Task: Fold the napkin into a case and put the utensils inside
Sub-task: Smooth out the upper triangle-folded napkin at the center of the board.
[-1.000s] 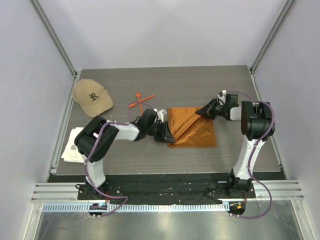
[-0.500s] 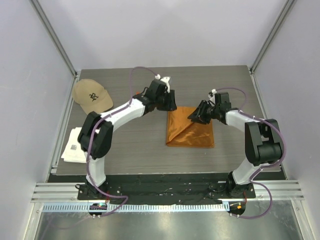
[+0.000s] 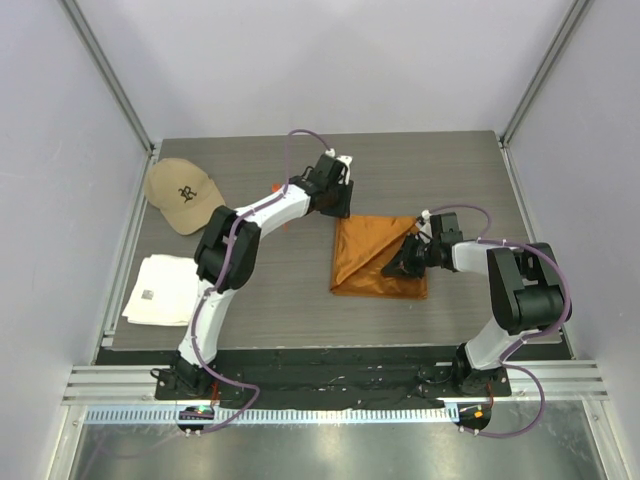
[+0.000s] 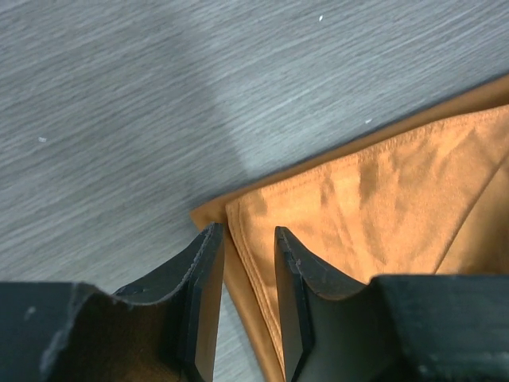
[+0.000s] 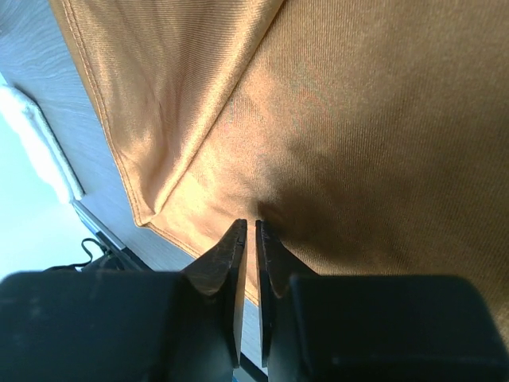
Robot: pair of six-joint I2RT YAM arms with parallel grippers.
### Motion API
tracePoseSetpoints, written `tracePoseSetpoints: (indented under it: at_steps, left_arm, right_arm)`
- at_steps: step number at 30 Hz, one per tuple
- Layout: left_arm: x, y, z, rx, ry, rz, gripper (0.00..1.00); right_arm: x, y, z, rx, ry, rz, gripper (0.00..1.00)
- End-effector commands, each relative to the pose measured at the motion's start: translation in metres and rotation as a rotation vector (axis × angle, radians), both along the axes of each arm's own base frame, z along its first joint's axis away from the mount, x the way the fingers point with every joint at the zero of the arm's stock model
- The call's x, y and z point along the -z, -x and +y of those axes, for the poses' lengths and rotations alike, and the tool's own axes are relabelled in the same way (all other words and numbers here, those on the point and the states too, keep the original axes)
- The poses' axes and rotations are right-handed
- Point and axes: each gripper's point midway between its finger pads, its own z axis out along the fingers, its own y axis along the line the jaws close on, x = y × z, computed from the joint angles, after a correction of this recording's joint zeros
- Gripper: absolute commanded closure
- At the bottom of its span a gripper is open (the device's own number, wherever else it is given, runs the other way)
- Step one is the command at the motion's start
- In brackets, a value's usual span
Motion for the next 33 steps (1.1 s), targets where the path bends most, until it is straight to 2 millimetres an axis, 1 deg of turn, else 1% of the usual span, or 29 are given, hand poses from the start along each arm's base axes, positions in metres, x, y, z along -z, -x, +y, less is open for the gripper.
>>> tracePoseSetpoints:
  at_steps: [1, 3, 4, 8, 13, 15, 18, 20, 21, 22, 23, 24, 25, 27, 28, 31, 33]
  left_arm:
    - [-0.012, -0.011, -0.005, 0.015, 0.01, -0.035, 0.65]
    - [-0.007, -0.01, -0.005, 0.02, 0.008, -0.031, 0.64]
    - [-0.001, -0.01, -0.005, 0.023, 0.004, -0.023, 0.64]
    - [0.009, -0.012, -0.005, 0.022, -0.009, -0.016, 0.65]
    - [0.013, -0.012, -0.006, 0.023, -0.008, -0.011, 0.65]
    - [0.017, -0.012, -0.006, 0.022, -0.014, -0.006, 0.65]
    - [0.023, -0.013, -0.006, 0.022, -0.016, 0.002, 0.69]
    - [0.024, -0.013, -0.007, 0.019, -0.012, 0.003, 0.73]
    - [0.024, -0.013, -0.007, 0.018, -0.01, 0.002, 0.75]
    - [0.022, -0.015, -0.007, 0.011, -0.011, -0.007, 0.81]
    - [0.019, -0.016, -0.007, 0.009, -0.011, -0.014, 0.83]
    - [0.012, -0.019, -0.007, 0.006, -0.01, -0.03, 0.84]
    - [0.007, -0.021, -0.005, 0.0, -0.012, -0.038, 0.91]
    - [-0.002, -0.022, -0.006, 0.002, -0.01, -0.054, 0.95]
    - [-0.012, -0.023, -0.006, 0.0, -0.003, -0.067, 0.99]
    - [-0.024, -0.023, -0.002, -0.007, -0.001, -0.088, 1.0]
    - [-0.028, -0.022, -0.002, -0.012, 0.009, -0.094, 1.0]
  right_arm:
    - [0.008, 0.005, -0.005, -0.02, 0.045, -0.02, 0.85]
    - [0.009, 0.006, -0.005, -0.027, 0.039, -0.019, 0.85]
    - [0.009, 0.005, -0.005, -0.024, 0.038, -0.017, 0.85]
    - [0.009, 0.005, -0.003, -0.026, 0.015, -0.018, 0.86]
    - [0.01, 0.005, -0.002, -0.024, 0.002, -0.014, 0.87]
    - [0.011, 0.005, -0.001, -0.026, -0.008, -0.011, 0.87]
    - [0.012, 0.005, -0.001, -0.026, -0.008, -0.01, 0.88]
    - [0.013, 0.006, -0.002, -0.027, -0.007, -0.005, 0.89]
    - [0.013, 0.007, -0.002, -0.026, -0.008, -0.004, 0.89]
    - [0.013, 0.007, -0.001, -0.027, -0.007, -0.004, 0.89]
    - [0.014, 0.008, -0.002, -0.025, -0.005, -0.001, 0.89]
    - [0.014, 0.008, -0.002, -0.025, -0.004, -0.001, 0.89]
    - [0.015, 0.008, -0.003, -0.024, -0.001, 0.001, 0.89]
    - [0.017, 0.008, -0.004, -0.02, 0.003, 0.003, 0.9]
    - [0.019, 0.008, -0.005, -0.016, 0.005, 0.009, 0.9]
    - [0.021, 0.009, -0.006, -0.016, 0.008, 0.015, 0.9]
    - [0.022, 0.009, -0.006, -0.016, 0.007, 0.018, 0.9]
